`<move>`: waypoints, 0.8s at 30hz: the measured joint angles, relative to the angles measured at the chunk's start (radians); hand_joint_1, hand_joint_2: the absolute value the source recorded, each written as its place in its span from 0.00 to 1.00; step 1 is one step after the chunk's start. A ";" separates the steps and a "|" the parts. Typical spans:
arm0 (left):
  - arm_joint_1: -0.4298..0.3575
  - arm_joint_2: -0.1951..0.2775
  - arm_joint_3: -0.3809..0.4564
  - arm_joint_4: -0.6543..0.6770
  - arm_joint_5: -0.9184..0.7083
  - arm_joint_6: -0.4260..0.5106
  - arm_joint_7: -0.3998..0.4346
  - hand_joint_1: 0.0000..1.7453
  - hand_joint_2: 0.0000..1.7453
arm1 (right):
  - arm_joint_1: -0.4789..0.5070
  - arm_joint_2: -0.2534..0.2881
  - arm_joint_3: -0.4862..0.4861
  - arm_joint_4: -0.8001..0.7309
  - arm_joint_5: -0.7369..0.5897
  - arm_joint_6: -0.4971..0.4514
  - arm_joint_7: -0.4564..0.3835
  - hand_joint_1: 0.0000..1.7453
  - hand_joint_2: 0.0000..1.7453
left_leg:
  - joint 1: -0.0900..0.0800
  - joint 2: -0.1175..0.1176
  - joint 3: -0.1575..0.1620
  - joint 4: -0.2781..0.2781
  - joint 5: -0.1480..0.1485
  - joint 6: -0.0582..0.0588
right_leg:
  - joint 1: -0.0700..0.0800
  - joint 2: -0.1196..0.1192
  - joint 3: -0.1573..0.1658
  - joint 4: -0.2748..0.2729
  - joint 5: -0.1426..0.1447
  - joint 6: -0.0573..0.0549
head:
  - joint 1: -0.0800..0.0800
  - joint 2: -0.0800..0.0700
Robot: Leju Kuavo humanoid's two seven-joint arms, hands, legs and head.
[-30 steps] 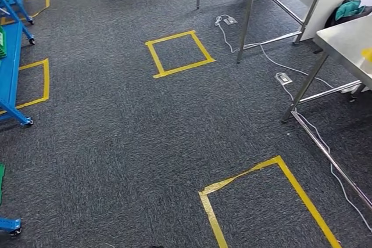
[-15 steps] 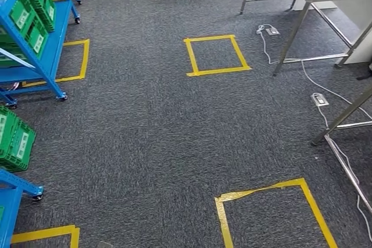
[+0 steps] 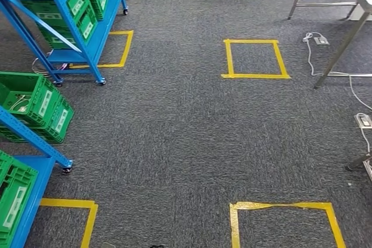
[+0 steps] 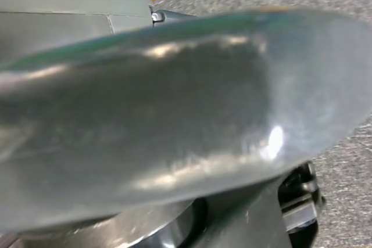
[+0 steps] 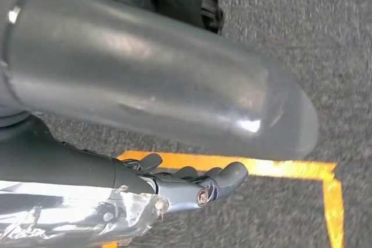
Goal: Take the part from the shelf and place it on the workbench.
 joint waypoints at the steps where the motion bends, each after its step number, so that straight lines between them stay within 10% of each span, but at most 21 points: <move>1: 0.002 0.000 0.000 0.000 0.000 -0.002 -0.001 0.00 0.00 | -0.001 0.000 0.000 0.000 0.000 0.000 0.000 0.00 0.00 | 0.003 0.008 0.029 -0.052 0.033 -0.003 | -0.002 -0.013 0.003 0.001 -0.003 0.003 | 0.000 0.000; 5: -0.003 -0.003 0.000 0.000 -0.002 -0.008 -0.003 0.00 0.00 | -0.002 -0.001 0.000 -0.003 0.000 0.002 0.000 0.00 0.00 | 0.002 0.086 0.142 -0.258 0.100 0.005 | 0.007 -0.051 0.009 0.010 -0.025 0.026 | 0.001 0.000; 9: -0.002 -0.001 0.001 0.000 -0.004 -0.011 -0.006 0.00 0.00 | -0.006 -0.001 0.000 -0.003 0.002 0.006 0.000 0.00 0.00 | -0.002 0.044 0.140 -0.263 0.098 0.040 | 0.003 -0.052 0.018 0.026 -0.050 0.040 | 0.010 0.000; 14: -0.005 0.000 0.001 0.000 -0.007 -0.013 -0.014 0.00 0.00 | -0.002 0.000 -0.001 -0.003 0.007 0.006 0.000 0.00 0.00 | -0.007 -0.018 0.139 -0.263 0.099 0.058 | 0.003 0.041 -0.130 0.312 -0.169 0.037 | 0.017 0.000; 20: -0.006 -0.001 0.002 0.000 -0.007 -0.009 -0.014 0.00 0.00 | -0.003 0.000 -0.001 -0.003 0.013 0.002 0.009 0.00 0.00 | -0.010 -0.102 0.139 -0.261 0.101 0.051 | 0.003 0.139 -0.037 0.042 -0.006 0.019 | 0.016 0.000; 24: -0.001 -0.002 0.002 0.000 -0.008 -0.009 -0.014 0.00 0.00 | -0.004 0.000 -0.001 -0.003 0.016 -0.003 0.012 0.00 0.00 | -0.006 -0.111 0.123 -0.255 0.101 0.027 | 0.003 0.107 -0.024 0.020 0.005 0.009 | 0.014 0.000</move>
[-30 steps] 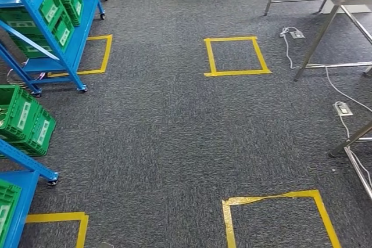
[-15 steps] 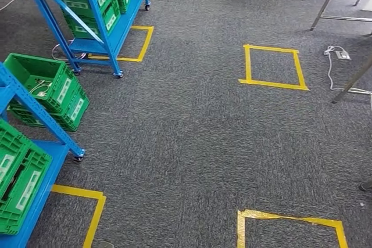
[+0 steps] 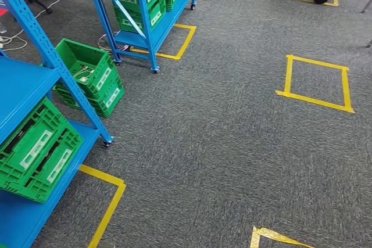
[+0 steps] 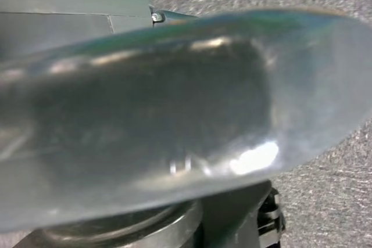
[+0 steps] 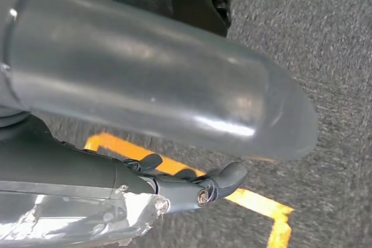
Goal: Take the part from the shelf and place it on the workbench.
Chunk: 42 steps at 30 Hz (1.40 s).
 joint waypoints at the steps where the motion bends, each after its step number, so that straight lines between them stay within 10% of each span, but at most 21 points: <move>1: -0.001 0.000 0.000 0.000 0.000 0.000 0.000 0.00 0.00 | 0.000 0.000 0.000 0.000 0.000 0.000 0.000 0.00 0.00 | -0.002 0.025 -0.014 0.028 -0.020 -0.004 | -0.001 -0.015 0.002 -0.006 0.004 -0.005 | -0.002 0.000; 4: -0.006 0.000 0.000 0.000 -0.001 0.000 0.000 0.00 0.00 | 0.003 0.000 0.000 0.000 0.001 0.000 0.001 0.00 0.00 | -0.005 0.099 -0.098 0.211 -0.116 -0.013 | 0.001 -0.067 0.002 -0.011 0.005 -0.011 | -0.006 0.000; 6: -0.004 0.000 0.000 0.000 -0.002 -0.001 0.000 0.00 0.00 | 0.003 0.000 0.000 0.000 0.001 0.000 0.002 0.00 0.00 | -0.003 0.110 -0.120 0.267 -0.124 -0.018 | 0.002 -0.099 0.002 -0.011 0.003 -0.012 | -0.006 0.000; 10: -0.004 0.000 0.000 0.000 -0.004 -0.001 0.000 0.00 0.00 | -0.001 0.000 0.000 0.000 0.002 -0.001 0.003 0.00 0.00 | -0.004 0.174 0.012 0.035 -0.021 -0.016 | 0.006 -0.145 0.008 -0.009 -0.006 0.000 | -0.006 0.000; 12: -0.006 0.000 0.000 0.000 -0.004 -0.001 0.000 0.00 0.00 | -0.003 0.000 0.000 0.000 0.002 -0.001 0.003 0.00 0.00 | -0.008 0.194 0.040 -0.021 -0.015 -0.001 | 0.012 -0.162 0.011 -0.009 -0.013 0.009 | -0.004 0.000; 14: -0.004 0.000 0.001 0.000 -0.003 -0.001 0.000 0.00 0.00 | -0.006 0.000 0.000 0.000 0.002 -0.001 0.003 0.00 0.00 | -0.009 0.170 0.039 -0.022 -0.015 0.016 | 0.011 -0.173 0.018 -0.008 -0.019 0.017 | -0.002 0.000; 16: -0.002 0.001 0.002 0.000 -0.003 -0.001 0.000 0.00 0.00 | -0.008 0.000 0.000 0.000 0.003 -0.001 0.003 0.00 0.00 | -0.006 0.149 0.040 -0.023 -0.012 0.029 | 0.006 -0.135 0.006 0.030 -0.045 0.028 | 0.000 0.000; 18: -0.004 0.001 0.003 0.000 -0.003 -0.001 0.000 0.00 0.00 | -0.007 0.000 0.000 0.000 0.003 -0.001 0.002 0.00 0.00 | -0.004 0.127 0.041 -0.024 -0.010 0.038 | 0.003 -0.081 -0.051 0.151 -0.105 0.035 | 0.003 0.000; 21: -0.003 0.001 0.004 0.000 -0.003 -0.001 0.000 0.00 0.00 | -0.004 0.000 0.000 0.001 0.004 -0.001 0.003 0.00 0.00 | -0.004 0.085 0.042 -0.023 -0.011 0.042 | 0.002 -0.065 -0.137 0.301 -0.142 0.036 | 0.004 0.000; 25: -0.003 0.001 0.004 0.000 -0.007 -0.001 0.000 0.00 0.00 | -0.004 0.000 0.000 0.001 0.005 -0.004 0.003 0.00 0.00 | -0.003 0.026 0.050 -0.021 -0.016 0.034 | -0.008 -0.016 -0.052 0.079 -0.011 0.031 | 0.005 0.000; 29: 0.000 0.003 0.007 0.000 -0.013 0.001 0.000 0.00 0.00 | -0.007 0.000 0.000 0.002 0.009 -0.005 0.003 0.00 0.00 | 0.002 -0.013 0.038 -0.020 -0.012 0.010 | -0.008 0.000 -0.017 0.013 0.001 0.018 | 0.004 0.000; 32: 0.001 0.004 0.007 0.000 -0.016 0.004 0.000 0.00 0.00 | -0.007 0.001 0.000 0.002 0.010 -0.005 0.002 0.00 0.00 | -0.002 0.049 0.003 0.047 -0.055 -0.004 | -0.008 -0.037 -0.013 0.005 0.004 -0.002 | -0.003 0.000; 36: -0.003 0.003 0.007 0.000 -0.018 0.005 0.000 0.00 0.00 | -0.003 0.000 0.000 0.002 0.010 -0.006 0.002 0.00 0.00 | -0.003 0.108 -0.111 0.271 -0.142 -0.012 | -0.002 -0.098 -0.011 0.004 -0.003 -0.014 | -0.007 0.000; 38: 0.001 0.003 0.008 0.000 -0.019 0.006 0.000 0.00 0.00 | -0.004 0.000 0.000 0.003 0.011 -0.006 0.002 0.00 0.00 | -0.003 0.116 -0.086 0.220 -0.093 -0.009 | -0.002 -0.123 -0.006 0.004 -0.007 -0.013 | -0.007 0.000; 42: -0.006 0.003 0.008 0.000 -0.020 0.009 0.000 0.00 0.00 | -0.004 0.000 0.000 0.003 0.012 -0.006 0.002 0.00 0.00 | -0.018 0.211 0.029 -0.004 -0.012 0.008 | 0.008 -0.166 0.009 0.007 -0.023 0.003 | -0.007 0.000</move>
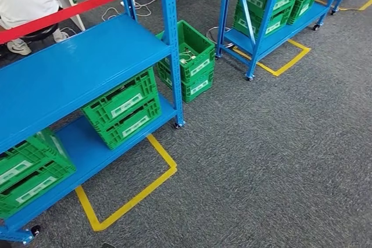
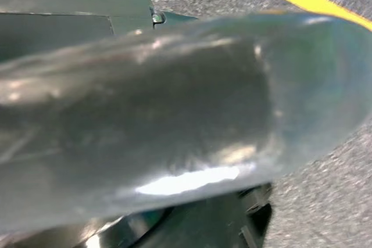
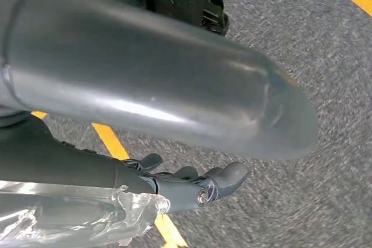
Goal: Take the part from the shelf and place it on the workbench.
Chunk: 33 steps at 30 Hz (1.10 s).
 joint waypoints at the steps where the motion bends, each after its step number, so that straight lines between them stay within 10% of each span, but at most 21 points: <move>1: -0.001 0.000 0.001 0.000 0.000 0.000 0.000 0.00 0.00 | 0.000 0.000 0.000 0.000 0.000 0.000 0.000 0.00 0.00 | -0.003 0.004 0.003 -0.012 -0.004 0.004 | 0.003 -0.013 0.003 0.000 -0.004 0.004 | 0.001 0.000; 3: 0.002 0.000 0.003 0.000 0.000 0.002 0.000 0.00 0.00 | -0.004 0.000 0.000 0.000 0.001 -0.001 0.000 0.00 0.00 | 0.000 -0.025 0.003 -0.015 -0.004 0.014 | 0.003 -0.025 0.012 -0.001 -0.012 0.014 | 0.001 0.000; 5: 0.004 0.000 0.006 0.000 -0.001 0.003 0.000 0.00 0.00 | -0.006 0.000 0.000 0.000 0.002 -0.001 -0.001 0.00 0.00 | 0.007 -0.052 0.008 -0.018 -0.002 0.025 | -0.001 0.022 -0.006 0.049 -0.046 0.025 | 0.006 0.000; 8: 0.001 -0.002 0.008 0.000 -0.001 0.003 0.000 0.00 0.00 | -0.003 0.000 0.000 0.000 0.003 -0.001 -0.001 0.00 0.00 | 0.012 -0.095 0.010 -0.019 -0.004 0.034 | -0.006 0.095 -0.109 0.251 -0.130 0.034 | 0.014 0.000; 10: 0.002 -0.002 0.011 0.000 -0.001 0.003 0.000 0.00 0.00 | 0.000 0.000 0.000 0.000 0.004 -0.001 -0.001 0.00 0.00 | 0.013 -0.127 0.014 -0.018 -0.006 0.033 | -0.007 0.101 -0.147 0.295 -0.118 0.035 | 0.015 0.000; 13: 0.004 -0.002 0.016 0.000 -0.002 0.003 0.000 0.00 0.00 | 0.000 -0.001 0.000 0.000 0.006 -0.001 -0.001 0.00 0.00 | 0.017 -0.174 0.025 -0.015 -0.013 0.022 | -0.016 0.140 -0.081 0.115 -0.003 0.037 | 0.015 0.000; 17: 0.004 0.000 0.020 0.000 -0.004 0.003 0.000 0.00 0.00 | -0.002 -0.001 0.000 0.002 0.008 -0.001 -0.001 0.00 0.00 | 0.021 -0.218 0.014 -0.012 -0.012 -0.002 | -0.021 0.181 -0.035 0.020 0.016 0.019 | 0.016 0.000; 20: 0.008 0.001 0.023 0.000 -0.004 0.003 0.000 0.00 0.00 | -0.002 -0.001 0.000 0.002 0.008 -0.001 -0.002 0.00 0.00 | 0.019 -0.172 -0.009 0.028 -0.037 -0.016 | -0.020 0.147 -0.030 0.017 0.016 -0.002 | 0.009 0.000; 22: 0.003 0.000 0.023 0.000 -0.005 0.003 0.000 0.00 0.00 | 0.000 -0.001 0.000 0.002 0.008 -0.001 -0.003 0.00 0.00 | 0.016 -0.116 -0.071 0.148 -0.097 -0.022 | -0.017 0.117 -0.026 0.016 0.012 -0.013 | 0.002 0.000; 25: 0.003 0.000 0.023 0.000 -0.006 0.003 0.000 0.00 0.00 | 0.003 -0.001 0.000 0.002 0.007 -0.002 -0.003 0.00 0.00 | 0.016 -0.101 -0.151 0.290 -0.130 -0.022 | -0.011 0.078 -0.020 0.016 0.003 -0.020 | 0.002 0.000; 29: 0.009 0.000 0.025 0.000 -0.008 0.006 -0.002 0.00 0.00 | -0.004 -0.001 -0.002 0.002 -0.003 -0.007 -0.014 0.00 0.00 | 0.008 -0.089 -0.051 0.081 -0.003 0.001 | -0.006 0.062 -0.005 0.016 -0.011 -0.014 | 0.002 0.000; 33: 0.007 0.000 0.037 0.000 -0.013 0.007 -0.005 0.00 0.00 | -0.007 -0.002 -0.005 0.000 -0.009 -0.006 -0.033 0.00 0.00 | 0.002 -0.080 -0.009 -0.007 -0.002 0.013 | -0.003 0.057 -0.001 0.011 -0.018 0.005 | 0.002 0.000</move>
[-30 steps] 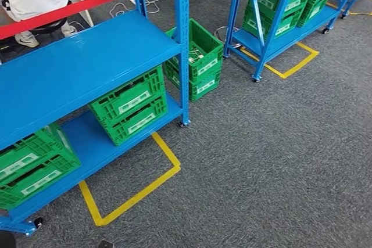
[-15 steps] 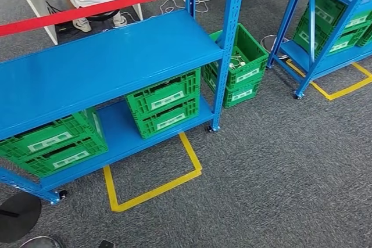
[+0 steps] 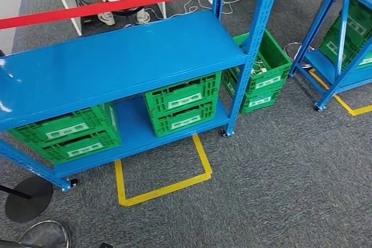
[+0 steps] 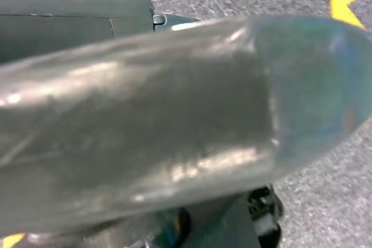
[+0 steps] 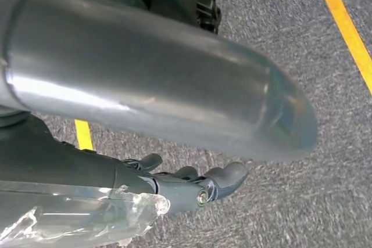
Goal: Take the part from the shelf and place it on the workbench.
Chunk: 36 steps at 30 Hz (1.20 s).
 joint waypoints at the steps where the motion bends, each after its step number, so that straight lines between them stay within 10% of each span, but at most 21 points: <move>1: 0.002 0.000 0.003 0.000 -0.002 0.000 0.000 0.00 0.00 | 0.000 0.000 0.000 -0.001 0.000 0.000 -0.003 0.00 0.00 | 0.003 -0.002 0.005 -0.006 0.000 0.004 | 0.000 0.005 0.002 0.003 -0.004 0.006 | 0.000 0.000; 7: -0.002 -0.003 0.014 0.000 -0.008 0.000 -0.001 0.00 0.00 | 0.002 0.000 -0.008 -0.006 0.000 0.001 -0.008 0.00 0.00 | 0.014 -0.018 0.033 -0.016 -0.014 0.018 | -0.009 0.042 -0.161 0.279 -0.090 0.030 | 0.013 0.000; 12: -0.001 -0.004 0.026 0.000 -0.015 0.002 -0.001 0.00 0.00 | 0.004 0.000 -0.011 -0.011 -0.001 0.003 -0.008 0.00 0.00 | 0.015 -0.032 0.066 -0.011 -0.041 -0.004 | -0.016 0.050 -0.078 0.046 0.061 0.033 | 0.017 0.000; 17: -0.003 -0.003 0.034 0.000 -0.020 0.003 -0.001 0.00 0.00 | 0.003 0.000 -0.017 -0.012 -0.003 0.005 -0.009 0.00 0.00 | 0.016 -0.031 0.060 0.004 -0.058 -0.025 | -0.013 0.055 -0.061 0.021 0.052 -0.004 | 0.012 0.000; 22: -0.003 -0.004 0.036 0.000 -0.020 0.003 -0.001 0.00 0.00 | 0.002 0.000 -0.018 -0.014 -0.004 0.005 -0.009 0.00 0.00 | 0.016 -0.023 -0.088 0.273 -0.166 -0.036 | -0.011 0.046 -0.055 0.018 0.043 -0.024 | 0.006 0.000; 24: -0.001 -0.004 0.036 0.000 -0.020 0.003 -0.001 0.00 0.00 | 0.003 0.000 -0.019 -0.015 -0.004 0.005 -0.009 0.00 0.00 | 0.015 -0.023 -0.095 0.259 -0.121 -0.030 | -0.009 0.046 -0.048 0.018 0.039 -0.025 | 0.006 0.000; 27: -0.003 -0.004 0.036 0.000 -0.020 0.003 -0.001 0.00 0.00 | 0.003 0.000 -0.020 -0.016 -0.004 0.005 -0.009 0.00 0.00 | 0.009 -0.017 -0.019 0.071 -0.016 -0.011 | -0.005 0.047 -0.037 0.019 0.029 -0.018 | 0.006 0.000; 32: -0.001 -0.004 0.036 0.000 -0.020 0.003 -0.001 0.00 0.00 | 0.001 0.000 -0.020 -0.017 -0.004 0.005 -0.009 0.00 0.00 | 0.010 -0.014 0.013 -0.003 -0.007 0.001 | -0.003 0.044 -0.034 0.019 0.017 0.010 | 0.008 0.000; 36: -0.004 -0.005 0.037 0.000 -0.021 0.003 -0.001 0.00 0.00 | 0.001 0.000 -0.020 -0.018 -0.003 0.005 -0.010 0.00 0.00 | 0.015 -0.015 0.028 -0.012 -0.012 0.015 | -0.006 0.045 -0.135 0.217 -0.073 0.028 | 0.019 0.000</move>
